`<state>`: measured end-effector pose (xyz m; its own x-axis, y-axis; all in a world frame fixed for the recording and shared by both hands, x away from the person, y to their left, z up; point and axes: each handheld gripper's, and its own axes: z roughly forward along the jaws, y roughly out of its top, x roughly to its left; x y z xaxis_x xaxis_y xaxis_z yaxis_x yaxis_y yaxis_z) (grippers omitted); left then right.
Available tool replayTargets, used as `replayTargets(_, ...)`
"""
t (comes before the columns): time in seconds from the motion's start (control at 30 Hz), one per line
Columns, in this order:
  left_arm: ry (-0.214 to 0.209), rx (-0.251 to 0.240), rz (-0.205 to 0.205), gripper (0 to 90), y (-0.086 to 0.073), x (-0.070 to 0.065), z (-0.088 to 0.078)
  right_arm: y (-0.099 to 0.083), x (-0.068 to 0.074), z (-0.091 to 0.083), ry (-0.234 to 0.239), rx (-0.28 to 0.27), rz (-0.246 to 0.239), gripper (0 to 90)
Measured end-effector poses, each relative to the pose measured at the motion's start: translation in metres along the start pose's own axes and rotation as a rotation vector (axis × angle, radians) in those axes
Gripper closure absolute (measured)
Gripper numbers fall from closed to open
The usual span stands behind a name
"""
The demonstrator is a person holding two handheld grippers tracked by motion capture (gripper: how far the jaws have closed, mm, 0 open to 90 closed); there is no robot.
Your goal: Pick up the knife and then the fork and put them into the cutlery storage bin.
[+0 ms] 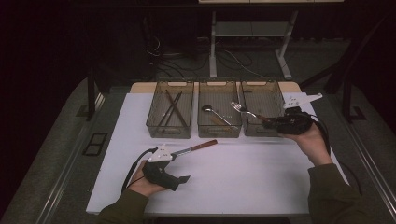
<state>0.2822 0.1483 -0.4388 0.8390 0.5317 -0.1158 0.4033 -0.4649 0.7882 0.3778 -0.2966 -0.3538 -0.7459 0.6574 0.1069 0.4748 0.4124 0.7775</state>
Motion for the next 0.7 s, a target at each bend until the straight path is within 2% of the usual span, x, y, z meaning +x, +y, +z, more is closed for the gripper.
replayTargets(0.1,-0.006,-0.009,-0.001,2.1,-0.001,0.0,-0.002,0.003,-0.013,0.001,-0.041,0.007,0.032,75.7)
replayTargets(0.27,0.008,-0.032,0.003,0.0,-0.001,0.0,-0.003,0.005,-0.039,0.005,-0.146,0.023,0.087,75.7)
replayTargets(0.33,0.002,-0.034,-0.007,0.0,-0.002,0.001,-0.003,0.005,-0.049,0.009,-0.167,0.029,0.119,75.6)
replayTargets(0.53,-0.005,-0.024,-0.007,0.0,-0.002,0.0,-0.002,0.0,-0.069,0.03,-0.24,0.098,0.176,73.9)
replayTargets(0.6,-0.006,-0.023,-0.001,0.0,-0.001,0.001,-0.003,-0.003,-0.072,0.034,-0.24,0.083,0.204,57.6)
replayTargets(0.7,-0.007,-0.025,-0.001,0.0,-0.001,0.001,-0.003,-0.004,-0.073,0.036,-0.251,0.078,0.202,46.3)
